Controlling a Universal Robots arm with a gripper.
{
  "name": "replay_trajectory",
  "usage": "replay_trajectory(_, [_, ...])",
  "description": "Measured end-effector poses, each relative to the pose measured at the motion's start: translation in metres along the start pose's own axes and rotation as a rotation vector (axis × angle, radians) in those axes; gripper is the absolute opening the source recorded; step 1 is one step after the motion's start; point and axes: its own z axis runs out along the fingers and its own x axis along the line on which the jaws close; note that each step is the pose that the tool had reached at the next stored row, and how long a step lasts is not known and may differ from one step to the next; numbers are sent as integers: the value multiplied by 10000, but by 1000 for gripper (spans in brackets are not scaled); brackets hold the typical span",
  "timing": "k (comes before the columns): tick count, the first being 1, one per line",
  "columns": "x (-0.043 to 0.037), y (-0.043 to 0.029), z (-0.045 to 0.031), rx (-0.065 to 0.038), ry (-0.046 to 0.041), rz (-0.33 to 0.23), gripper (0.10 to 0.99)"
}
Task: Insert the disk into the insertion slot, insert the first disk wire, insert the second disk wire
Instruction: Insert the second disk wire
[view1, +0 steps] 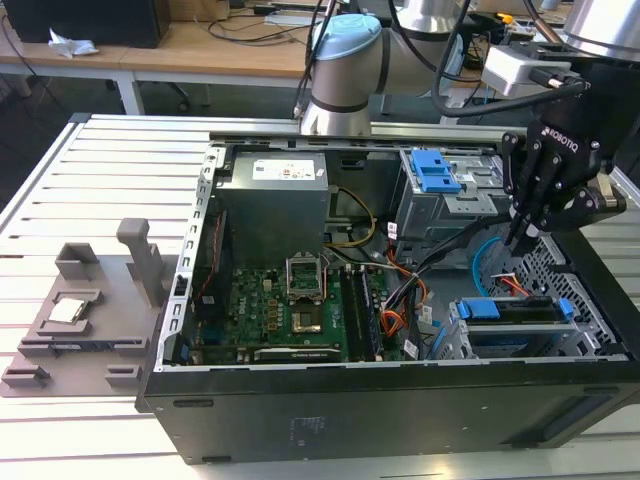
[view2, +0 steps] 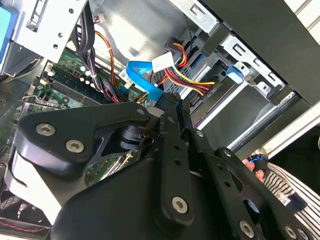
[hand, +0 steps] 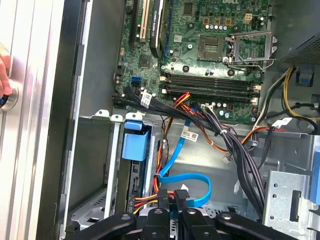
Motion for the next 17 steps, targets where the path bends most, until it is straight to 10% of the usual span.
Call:
replay_trajectory(13, [94,11,24,4,-42,11,161])
replay_trajectory(15, [101,11,28,14,-182,53,161])
replay_trajectory(17, [102,12,32,40,-565,170,161])
